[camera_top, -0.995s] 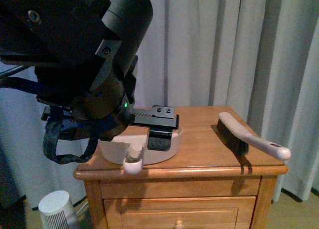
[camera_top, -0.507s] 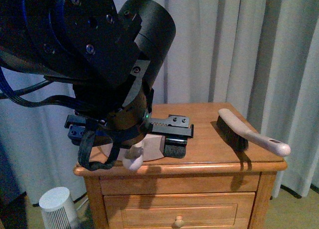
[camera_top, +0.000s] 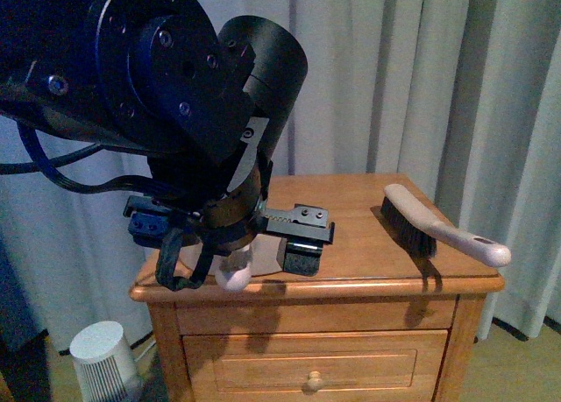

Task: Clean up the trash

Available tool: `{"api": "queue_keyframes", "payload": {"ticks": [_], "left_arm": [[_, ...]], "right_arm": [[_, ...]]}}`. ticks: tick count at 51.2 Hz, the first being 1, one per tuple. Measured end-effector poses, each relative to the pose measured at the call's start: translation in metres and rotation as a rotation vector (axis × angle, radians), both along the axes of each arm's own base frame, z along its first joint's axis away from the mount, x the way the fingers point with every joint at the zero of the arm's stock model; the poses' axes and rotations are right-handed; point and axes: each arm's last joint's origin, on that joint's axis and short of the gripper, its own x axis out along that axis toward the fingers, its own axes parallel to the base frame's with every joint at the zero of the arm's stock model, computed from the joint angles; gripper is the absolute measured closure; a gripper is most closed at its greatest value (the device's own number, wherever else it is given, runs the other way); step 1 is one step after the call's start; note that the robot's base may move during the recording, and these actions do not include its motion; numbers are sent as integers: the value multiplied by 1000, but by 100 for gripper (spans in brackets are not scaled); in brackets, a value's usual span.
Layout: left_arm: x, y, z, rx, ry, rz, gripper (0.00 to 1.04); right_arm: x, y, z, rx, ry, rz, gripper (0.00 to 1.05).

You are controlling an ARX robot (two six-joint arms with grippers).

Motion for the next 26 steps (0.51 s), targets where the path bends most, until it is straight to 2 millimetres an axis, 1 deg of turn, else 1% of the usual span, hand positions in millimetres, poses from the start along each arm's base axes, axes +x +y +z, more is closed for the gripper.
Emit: {"api": "queue_keyframes", "payload": {"ticks": [13, 26], "left_arm": [[5, 7, -4, 13, 3, 6, 8], [10, 10, -13, 21, 19, -2, 8]], "right_arm": [[0, 0, 0, 0, 0, 0, 7], [0, 0, 0, 0, 0, 0, 7]]}}
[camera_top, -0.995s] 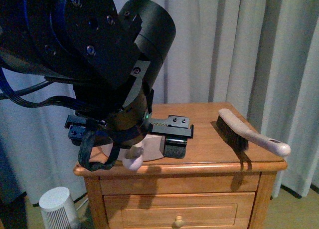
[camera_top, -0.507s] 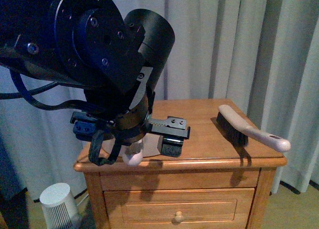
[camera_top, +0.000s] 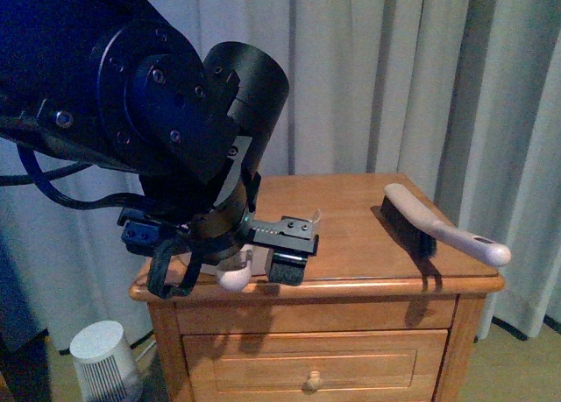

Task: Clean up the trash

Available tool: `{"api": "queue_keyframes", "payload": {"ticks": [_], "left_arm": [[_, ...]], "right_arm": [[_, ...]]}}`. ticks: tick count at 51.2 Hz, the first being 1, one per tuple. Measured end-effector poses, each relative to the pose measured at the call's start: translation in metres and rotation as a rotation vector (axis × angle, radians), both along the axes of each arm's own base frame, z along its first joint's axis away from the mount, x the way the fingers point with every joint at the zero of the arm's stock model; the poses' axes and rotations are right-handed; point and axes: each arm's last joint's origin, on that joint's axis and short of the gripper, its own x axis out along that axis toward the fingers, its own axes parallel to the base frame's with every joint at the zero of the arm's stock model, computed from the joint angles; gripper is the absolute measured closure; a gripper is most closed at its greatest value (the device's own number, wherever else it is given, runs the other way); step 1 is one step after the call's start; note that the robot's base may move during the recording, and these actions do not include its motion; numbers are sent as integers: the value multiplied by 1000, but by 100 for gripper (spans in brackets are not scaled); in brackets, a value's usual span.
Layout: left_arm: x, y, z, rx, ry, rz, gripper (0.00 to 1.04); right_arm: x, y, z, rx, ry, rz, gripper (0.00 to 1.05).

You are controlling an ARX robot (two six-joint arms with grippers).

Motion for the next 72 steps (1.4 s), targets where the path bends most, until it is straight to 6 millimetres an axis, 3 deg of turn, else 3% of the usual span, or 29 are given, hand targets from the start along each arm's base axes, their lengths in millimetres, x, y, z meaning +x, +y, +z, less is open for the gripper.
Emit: {"api": "queue_keyframes", "payload": {"ticks": [26, 46, 63, 72], "left_arm": [[5, 3, -11, 19, 11, -22, 8], [5, 3, -11, 21, 19, -33, 75], [8, 12, -5, 29, 5, -29, 76], [4, 22, 42, -15, -146, -58, 76]], "right_arm": [[0, 0, 0, 0, 0, 0, 7], [0, 0, 0, 0, 0, 0, 7], [0, 0, 0, 0, 0, 0, 7], [0, 0, 0, 0, 0, 0, 7]]}}
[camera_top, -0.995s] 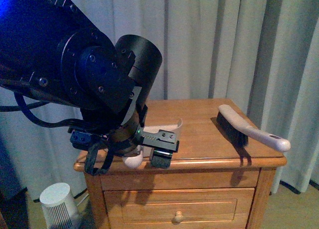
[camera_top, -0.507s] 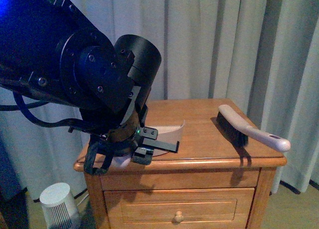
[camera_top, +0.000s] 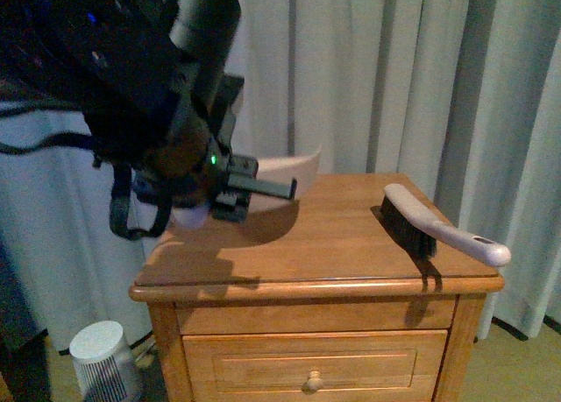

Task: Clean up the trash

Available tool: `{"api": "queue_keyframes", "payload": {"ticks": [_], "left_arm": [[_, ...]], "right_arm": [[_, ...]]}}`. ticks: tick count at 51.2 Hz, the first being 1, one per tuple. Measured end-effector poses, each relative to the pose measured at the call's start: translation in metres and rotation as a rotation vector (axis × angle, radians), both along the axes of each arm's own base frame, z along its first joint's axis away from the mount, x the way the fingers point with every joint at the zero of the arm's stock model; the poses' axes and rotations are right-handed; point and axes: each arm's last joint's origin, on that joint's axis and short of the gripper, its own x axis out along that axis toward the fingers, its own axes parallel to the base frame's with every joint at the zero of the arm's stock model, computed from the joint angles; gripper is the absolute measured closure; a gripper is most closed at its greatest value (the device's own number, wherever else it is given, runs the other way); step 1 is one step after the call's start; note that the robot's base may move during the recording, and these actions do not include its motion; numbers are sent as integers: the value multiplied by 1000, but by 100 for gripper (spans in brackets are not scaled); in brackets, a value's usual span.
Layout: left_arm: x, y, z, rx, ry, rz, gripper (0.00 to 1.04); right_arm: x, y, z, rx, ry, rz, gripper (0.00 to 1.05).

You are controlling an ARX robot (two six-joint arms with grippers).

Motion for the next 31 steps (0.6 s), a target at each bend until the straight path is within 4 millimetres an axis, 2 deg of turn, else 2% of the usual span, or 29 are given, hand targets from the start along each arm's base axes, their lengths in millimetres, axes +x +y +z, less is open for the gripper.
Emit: {"api": "queue_keyframes", "payload": {"ticks": [8, 11, 18, 23, 31], "left_arm": [[-19, 15, 55, -53, -222, -58, 76], [-33, 29, 78, -65, -344, -91, 76], [-74, 68, 112, -45, -596, -184, 77], [-107, 92, 127, 22, -733, -246, 77], [-150, 115, 135, 72, -830, -287, 77]], "right_arm": [[0, 0, 0, 0, 0, 0, 7], [0, 0, 0, 0, 0, 0, 7], [0, 0, 0, 0, 0, 0, 7], [0, 0, 0, 0, 0, 0, 7], [0, 0, 0, 0, 0, 0, 7]]}}
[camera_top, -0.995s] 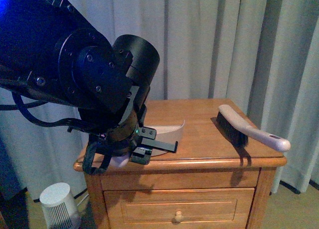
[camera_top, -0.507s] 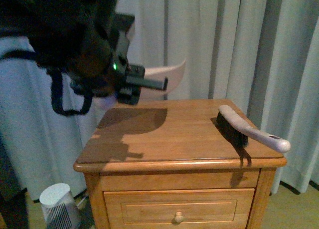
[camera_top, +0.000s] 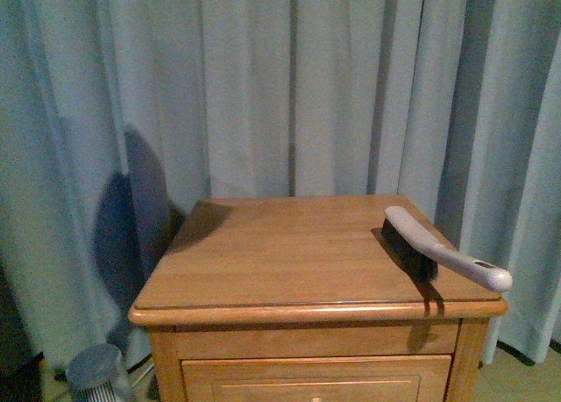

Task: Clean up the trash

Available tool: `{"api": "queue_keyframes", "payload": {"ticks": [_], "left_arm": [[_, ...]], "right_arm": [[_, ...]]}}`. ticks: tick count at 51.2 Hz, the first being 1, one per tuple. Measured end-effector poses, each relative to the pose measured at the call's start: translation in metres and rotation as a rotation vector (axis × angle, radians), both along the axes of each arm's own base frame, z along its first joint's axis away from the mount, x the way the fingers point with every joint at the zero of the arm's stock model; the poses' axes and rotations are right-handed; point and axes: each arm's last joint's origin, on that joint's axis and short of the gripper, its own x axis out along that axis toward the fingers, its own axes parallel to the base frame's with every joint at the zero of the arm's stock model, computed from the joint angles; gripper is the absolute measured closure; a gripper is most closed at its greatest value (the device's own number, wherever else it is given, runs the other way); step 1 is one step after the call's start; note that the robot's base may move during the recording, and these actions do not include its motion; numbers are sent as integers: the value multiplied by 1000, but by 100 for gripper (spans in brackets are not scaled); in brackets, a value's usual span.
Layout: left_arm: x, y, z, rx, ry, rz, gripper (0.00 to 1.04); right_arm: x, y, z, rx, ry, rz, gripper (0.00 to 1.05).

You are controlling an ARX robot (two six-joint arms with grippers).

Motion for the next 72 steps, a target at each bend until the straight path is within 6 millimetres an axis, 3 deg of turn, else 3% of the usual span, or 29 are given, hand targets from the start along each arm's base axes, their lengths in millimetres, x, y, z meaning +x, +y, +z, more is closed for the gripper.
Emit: {"api": "queue_keyframes", "payload": {"ticks": [3, 4, 20, 29, 33, 42, 48, 51, 53, 62, 72], "left_arm": [[-13, 5, -1, 9, -20, -9, 77], [-54, 27, -14, 28, -54, 14, 77], [-55, 31, -22, -5, -6, 36, 77], [-55, 32, -22, -8, -5, 38, 77], [-55, 32, -22, -7, -5, 34, 77], [-55, 32, -22, -8, -5, 36, 77], [-55, 32, -22, -8, -5, 36, 77], [-55, 32, -22, -8, -5, 36, 77], [-55, 32, -22, -8, -5, 36, 77], [-55, 32, -22, -8, -5, 36, 77], [-55, 32, -22, -9, -4, 36, 77]], "right_arm": [[0, 0, 0, 0, 0, 0, 7], [0, 0, 0, 0, 0, 0, 7], [0, 0, 0, 0, 0, -2, 7], [14, 2, 12, 20, 171, -435, 7], [25, 3, 27, 36, 196, -470, 7], [80, 9, 88, 84, 234, -366, 7], [117, 11, 106, 103, 341, -315, 7], [149, 12, 117, 113, 411, -308, 7], [175, 12, 117, 115, 482, -306, 7], [233, 15, 102, 117, 642, -282, 7], [263, 24, 75, 102, 728, -259, 7]]}}
